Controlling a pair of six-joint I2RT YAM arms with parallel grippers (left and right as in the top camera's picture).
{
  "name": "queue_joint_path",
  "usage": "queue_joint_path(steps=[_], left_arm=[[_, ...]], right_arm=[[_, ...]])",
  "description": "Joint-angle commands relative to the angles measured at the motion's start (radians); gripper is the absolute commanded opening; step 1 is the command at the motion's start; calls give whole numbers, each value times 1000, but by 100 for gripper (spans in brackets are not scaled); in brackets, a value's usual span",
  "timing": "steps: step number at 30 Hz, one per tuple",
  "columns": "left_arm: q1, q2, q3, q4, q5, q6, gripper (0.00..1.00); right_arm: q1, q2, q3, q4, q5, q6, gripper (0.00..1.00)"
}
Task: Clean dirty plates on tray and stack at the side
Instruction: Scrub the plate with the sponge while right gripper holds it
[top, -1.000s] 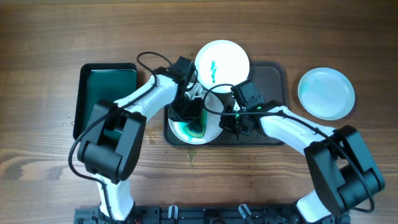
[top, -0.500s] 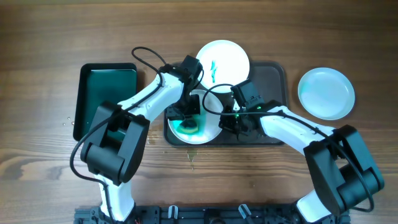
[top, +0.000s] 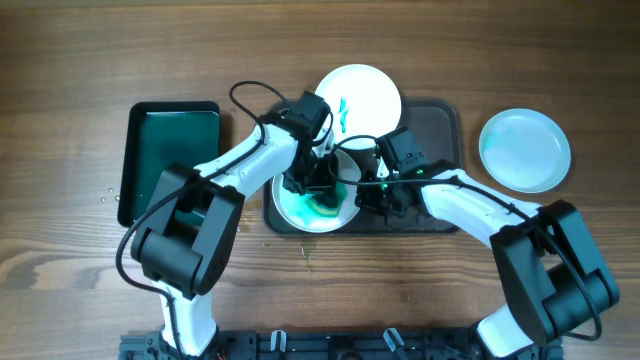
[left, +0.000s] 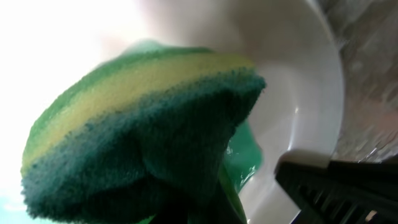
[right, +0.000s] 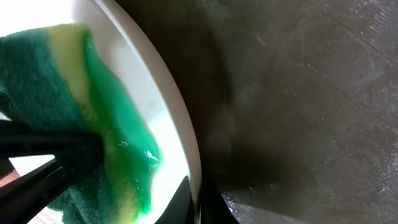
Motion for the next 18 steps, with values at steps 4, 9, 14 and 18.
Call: queue_joint_path(steps=[4, 9, 14, 18], left_arm=[[22, 45, -18, -5, -383, -241, 4], [27, 44, -18, -151, -608, -387, 4], [26, 44, -18, -194, -451, -355, 4], [26, 44, -18, -151, -99, -145, 4]], right_arm=[[17, 23, 5, 13, -80, -36, 4], [17, 23, 5, 13, -78, -35, 4], [17, 23, 5, 13, -78, -34, 4], [17, 23, 5, 13, -78, -34, 4]])
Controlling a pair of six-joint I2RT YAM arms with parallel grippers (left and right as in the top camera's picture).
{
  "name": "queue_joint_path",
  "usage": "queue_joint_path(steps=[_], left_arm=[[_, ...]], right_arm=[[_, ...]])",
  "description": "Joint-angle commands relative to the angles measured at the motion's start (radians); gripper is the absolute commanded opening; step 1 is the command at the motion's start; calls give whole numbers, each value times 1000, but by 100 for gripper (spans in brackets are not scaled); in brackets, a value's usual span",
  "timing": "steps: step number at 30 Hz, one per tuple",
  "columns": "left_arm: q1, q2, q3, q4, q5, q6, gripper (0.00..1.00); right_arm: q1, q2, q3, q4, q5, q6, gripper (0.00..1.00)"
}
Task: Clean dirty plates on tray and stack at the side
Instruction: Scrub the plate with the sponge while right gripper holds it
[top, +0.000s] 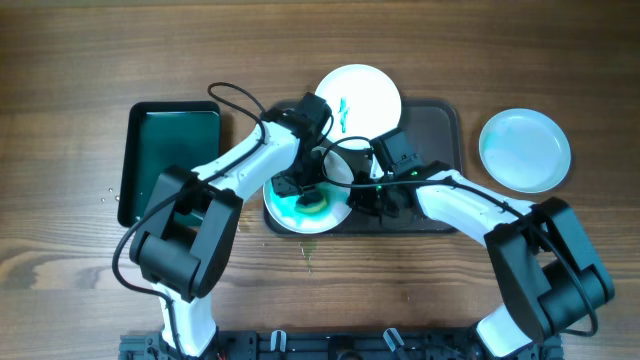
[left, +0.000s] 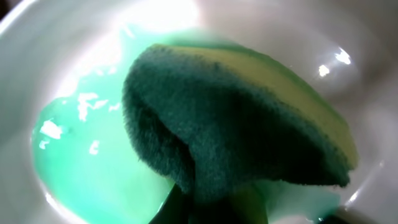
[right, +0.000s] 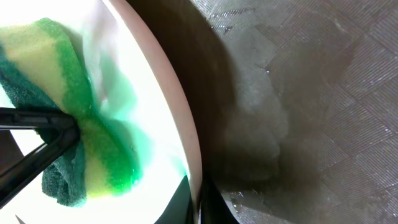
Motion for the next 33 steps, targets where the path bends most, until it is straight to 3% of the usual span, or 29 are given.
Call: queue_joint_path(steps=[1, 4, 10, 13, 18, 21, 23, 25, 30, 33], left_arm=[[28, 55, -48, 23, 262, 214, 4], [29, 55, -48, 87, 489, 335, 4], [43, 55, -48, 182, 502, 330, 4], [60, 55, -47, 201, 328, 228, 4], [71, 55, -47, 89, -127, 46, 4], [68, 55, -47, 0, -249, -25, 4], [61, 55, -47, -50, -209, -20, 4], [53, 55, -47, -60, -97, 71, 4], [42, 55, -47, -62, 355, 369, 4], [43, 55, -47, -62, 550, 494, 4]], right_arm=[[-3, 8, 4, -21, -37, -31, 4], [-3, 8, 4, -21, -37, -31, 4], [-3, 8, 4, -21, -37, -31, 4], [-3, 8, 4, -21, -37, -31, 4], [-3, 8, 4, -21, -36, -32, 4], [-3, 8, 4, -21, -36, -31, 4], [-3, 8, 4, -20, -36, -31, 4], [-3, 8, 4, -20, -36, -31, 4], [-3, 8, 4, -21, -37, -31, 4], [-3, 8, 4, -21, -37, -31, 4]])
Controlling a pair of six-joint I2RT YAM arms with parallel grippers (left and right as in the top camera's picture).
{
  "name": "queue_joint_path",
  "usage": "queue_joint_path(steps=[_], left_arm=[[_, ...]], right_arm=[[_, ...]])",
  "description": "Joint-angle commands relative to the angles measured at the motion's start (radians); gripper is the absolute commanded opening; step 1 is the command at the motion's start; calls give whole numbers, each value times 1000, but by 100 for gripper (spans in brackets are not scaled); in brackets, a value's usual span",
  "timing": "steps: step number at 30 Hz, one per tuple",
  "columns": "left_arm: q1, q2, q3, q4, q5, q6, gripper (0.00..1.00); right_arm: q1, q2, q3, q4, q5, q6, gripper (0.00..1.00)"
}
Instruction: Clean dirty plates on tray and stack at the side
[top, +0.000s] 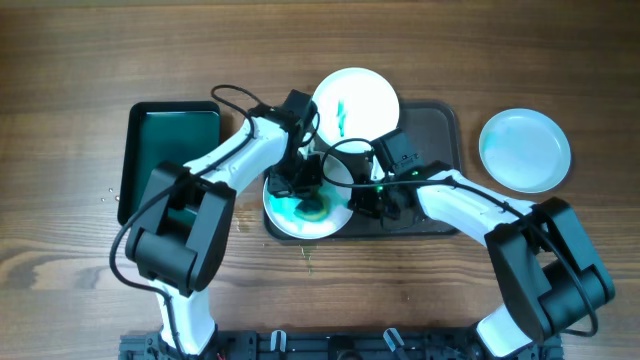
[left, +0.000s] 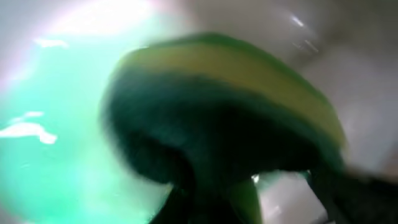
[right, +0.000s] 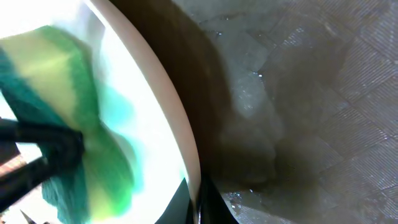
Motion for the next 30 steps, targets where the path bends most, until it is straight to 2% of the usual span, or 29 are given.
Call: queue_joint_path(steps=[1, 6, 8, 14, 17, 21, 24, 30], left_arm=[[-10, 45, -41, -23, 357, 264, 4], [-10, 45, -41, 32, 372, 286, 4], [-8, 45, -39, 66, 321, 247, 4], [16, 43, 21, 53, -96, 26, 4], [35, 41, 95, -33, -333, -78, 4], [51, 32, 195, -158, -527, -145, 4], [56, 21, 257, -229, -586, -145, 4], [63, -29, 358, -341, -586, -145, 4]], right_arm=[[-2, 8, 4, 2, -16, -27, 4], [-2, 8, 4, 2, -16, -27, 5], [-2, 8, 4, 2, -16, -27, 4], [-2, 8, 4, 3, -16, -28, 4], [-2, 8, 4, 2, -16, -28, 4], [-2, 8, 4, 2, -11, -26, 4], [-2, 8, 4, 2, -11, -26, 4], [-2, 2, 4, 1, -17, -27, 4]])
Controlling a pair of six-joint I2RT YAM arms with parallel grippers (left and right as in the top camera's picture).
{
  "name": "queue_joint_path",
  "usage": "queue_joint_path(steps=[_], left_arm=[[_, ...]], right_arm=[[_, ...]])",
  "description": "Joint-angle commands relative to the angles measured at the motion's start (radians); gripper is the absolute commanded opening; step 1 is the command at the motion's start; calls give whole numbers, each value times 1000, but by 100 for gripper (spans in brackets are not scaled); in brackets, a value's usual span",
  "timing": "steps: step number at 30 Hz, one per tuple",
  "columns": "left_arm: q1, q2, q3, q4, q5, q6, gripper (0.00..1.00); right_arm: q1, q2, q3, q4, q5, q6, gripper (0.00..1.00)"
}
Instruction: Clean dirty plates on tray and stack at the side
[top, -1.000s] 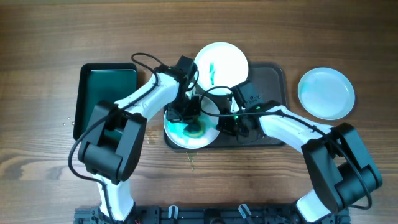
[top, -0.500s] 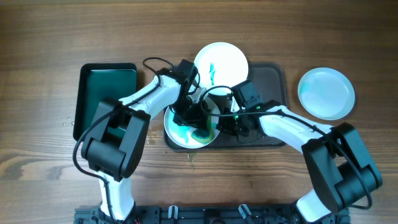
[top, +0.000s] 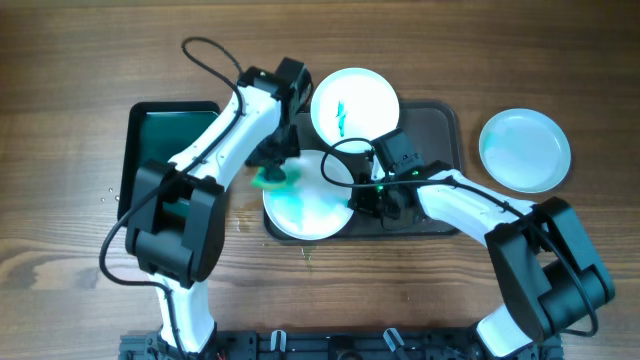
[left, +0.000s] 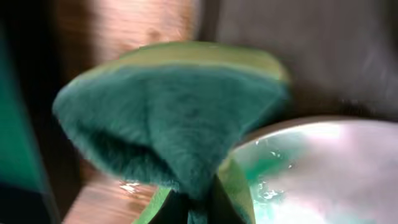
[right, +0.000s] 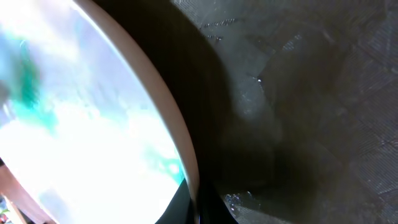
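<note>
A white plate (top: 305, 205) smeared with green soap lies on the left part of the dark tray (top: 430, 215). My right gripper (top: 362, 200) is shut on the plate's right rim (right: 183, 155). My left gripper (top: 272, 170) is shut on a green and yellow sponge (left: 174, 106), held just off the plate's left edge, between the plate and the green bin. A second white plate (top: 356, 103) with a green streak rests at the tray's far edge. A clean pale plate (top: 524, 149) lies on the table to the right.
A dark green rectangular bin (top: 170, 160) stands at the left. Small drops mark the wood (top: 308, 257) in front of the tray. The wet tray floor (right: 298, 93) fills the right wrist view.
My left gripper has carried the sponge off the plate to the left, beyond the plate's rim toward the bin. My right gripper still pinches the plate's rim. The plate shows a thinner green film.
The sponge was pressed on the green soap in the plate's middle while my right gripper held the rim. It stood at different spots of the plate over the following moments, spreading the soap. Now it is off the plate at the left.
</note>
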Motion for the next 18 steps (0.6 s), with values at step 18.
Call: queue_joint_path(steps=[18], left_arm=[[248, -230, 174, -185, -53, 10, 4]], right_arm=[[94, -404, 65, -333, 550, -100, 4]])
